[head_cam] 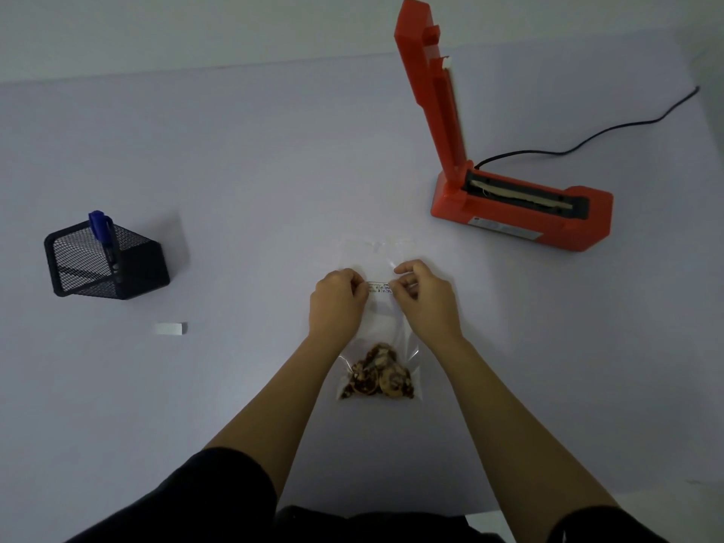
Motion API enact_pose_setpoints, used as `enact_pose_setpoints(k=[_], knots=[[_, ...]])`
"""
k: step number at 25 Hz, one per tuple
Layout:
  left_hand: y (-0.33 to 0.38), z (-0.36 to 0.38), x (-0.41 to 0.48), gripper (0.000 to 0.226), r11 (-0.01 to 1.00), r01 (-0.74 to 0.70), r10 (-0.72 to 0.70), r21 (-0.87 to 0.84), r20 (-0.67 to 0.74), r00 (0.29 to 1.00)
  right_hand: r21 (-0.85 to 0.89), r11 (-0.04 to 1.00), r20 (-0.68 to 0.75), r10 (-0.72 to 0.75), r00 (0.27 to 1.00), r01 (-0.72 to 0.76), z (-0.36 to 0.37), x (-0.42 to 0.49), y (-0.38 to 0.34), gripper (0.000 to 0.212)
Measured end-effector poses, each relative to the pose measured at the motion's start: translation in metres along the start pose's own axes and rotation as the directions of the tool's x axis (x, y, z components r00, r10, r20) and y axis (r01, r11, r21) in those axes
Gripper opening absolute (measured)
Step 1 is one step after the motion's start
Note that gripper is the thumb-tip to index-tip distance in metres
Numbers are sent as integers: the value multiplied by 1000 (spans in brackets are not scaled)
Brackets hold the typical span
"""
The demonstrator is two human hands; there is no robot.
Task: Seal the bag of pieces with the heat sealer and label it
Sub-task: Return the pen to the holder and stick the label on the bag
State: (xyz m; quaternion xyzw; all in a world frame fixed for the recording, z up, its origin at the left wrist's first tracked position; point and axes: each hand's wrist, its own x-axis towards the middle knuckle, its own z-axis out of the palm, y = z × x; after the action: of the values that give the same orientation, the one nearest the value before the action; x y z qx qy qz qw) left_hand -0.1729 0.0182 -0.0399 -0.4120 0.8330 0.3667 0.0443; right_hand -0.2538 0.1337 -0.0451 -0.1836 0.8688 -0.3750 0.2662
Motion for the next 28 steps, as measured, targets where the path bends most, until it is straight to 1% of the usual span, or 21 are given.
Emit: enact_pose_setpoints(k=[2, 4, 8, 10, 12, 14, 15, 17, 18, 20, 23, 25, 28], knots=[[0, 1, 1, 15, 1000, -2, 2, 8, -4, 1000, -38, 998, -9, -43, 999, 43, 3, 1, 2, 17], [0, 3, 1, 16, 1000, -11, 11, 26, -14, 1000, -112, 986, -32, -128, 991, 123, 7, 1, 6, 16], [-2, 8, -5, 17, 997, -66, 69, 44, -83, 994, -229, 938, -117, -291, 950, 259, 13, -5, 19, 19], [-6, 8, -9, 19, 993, -110, 115, 44, -120, 986, -273, 913, -108, -342, 933, 303, 13, -12, 27, 23], [-14, 8, -11, 18, 988, -152, 155, 35, -115, 981, -264, 907, -63, -357, 932, 329, 9, -17, 32, 27], [-22, 6, -12, 16, 969, -241, 246, 50, -110, 963, -262, 899, -25, -368, 929, 350, 6, -17, 36, 28], [-27, 7, -13, 18, 945, -313, 322, 95, -104, 941, -279, 890, -6, -378, 926, 361, 5, -16, 38, 29], [-41, 8, -16, 29, 859, -455, 480, 233, -58, 876, -322, 870, 39, -383, 923, 374, 7, -14, 42, 34], [-45, 8, -16, 32, 846, -475, 497, 243, -31, 867, -346, 861, 60, -376, 925, 373, 8, -13, 42, 37], [-46, 6, -16, 31, 875, -438, 450, 204, -10, 893, -394, 838, 72, -382, 921, 378, 11, -13, 44, 38], [-49, 12, -16, 35, 828, -499, 519, 258, -13, 855, -425, 810, 48, -425, 904, 404, 10, -14, 46, 38], [-47, 12, -14, 37, 868, -459, 473, 189, -32, 880, -418, 817, 36, -421, 906, 396, 10, -15, 47, 41], [-43, 8, -12, 42, 912, -393, 396, 118, -9, 918, -391, 837, 20, -408, 913, 383, 13, -16, 48, 43]])
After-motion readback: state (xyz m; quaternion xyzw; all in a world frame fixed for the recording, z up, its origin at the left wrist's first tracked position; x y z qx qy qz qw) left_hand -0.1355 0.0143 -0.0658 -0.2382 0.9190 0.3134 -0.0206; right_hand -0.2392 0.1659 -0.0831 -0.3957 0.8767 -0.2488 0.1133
